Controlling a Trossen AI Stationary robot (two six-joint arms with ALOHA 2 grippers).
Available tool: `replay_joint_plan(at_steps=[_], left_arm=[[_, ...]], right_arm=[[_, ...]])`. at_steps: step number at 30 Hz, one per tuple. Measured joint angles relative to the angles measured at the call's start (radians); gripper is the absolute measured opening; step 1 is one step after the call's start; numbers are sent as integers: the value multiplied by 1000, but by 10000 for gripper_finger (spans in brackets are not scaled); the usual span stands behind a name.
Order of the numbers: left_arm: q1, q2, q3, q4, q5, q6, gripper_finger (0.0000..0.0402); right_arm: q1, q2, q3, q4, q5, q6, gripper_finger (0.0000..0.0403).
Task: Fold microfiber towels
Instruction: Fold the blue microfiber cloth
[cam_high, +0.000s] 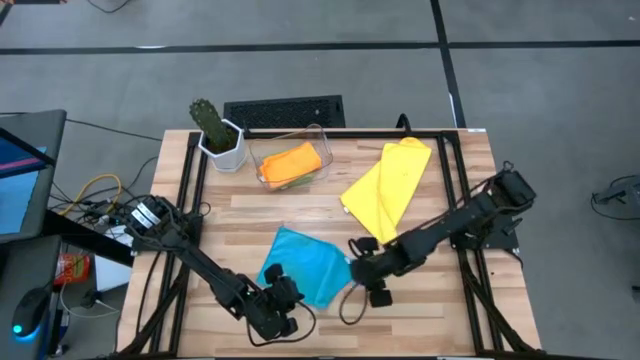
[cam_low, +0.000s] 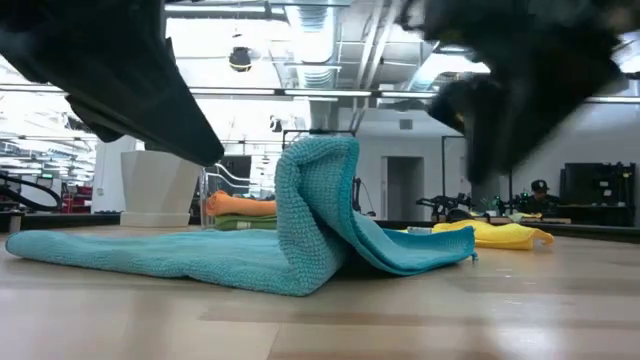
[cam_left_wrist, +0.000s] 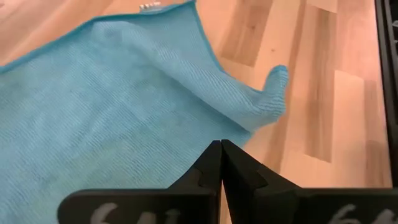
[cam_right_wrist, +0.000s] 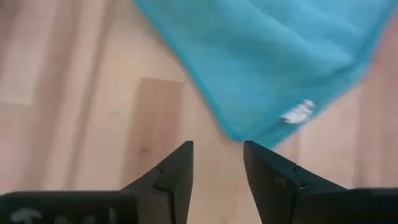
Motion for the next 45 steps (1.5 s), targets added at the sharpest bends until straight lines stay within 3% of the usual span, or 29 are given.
replay_joint_plan(at_steps=[3, 7, 18, 21, 28, 35, 45], left_arm=[[6, 0, 0, -1, 1, 5, 0], [10, 0, 0, -6, 5, 4, 0], [11, -1, 0, -30, 7, -12, 0], [13, -1, 0, -30, 7, -12, 0], [16, -1, 0, -37, 4, -11, 0], [17, -1, 0, -58, 5, -11, 0], [18, -1, 0, -58, 7, -19, 0]], right_arm=[[4, -19, -70, 102, 49, 3, 166], [-12, 30, -88, 197, 17, 20, 167], [-35, 144, -63, 160, -8, 76, 172], [-40, 147, -45, 127, 10, 107, 143], [-76, 149, -42, 98, -17, 170, 19], [-83, 128, 51, -48, -44, 136, 9], [-154, 123, 173, -104, -47, 80, 9]])
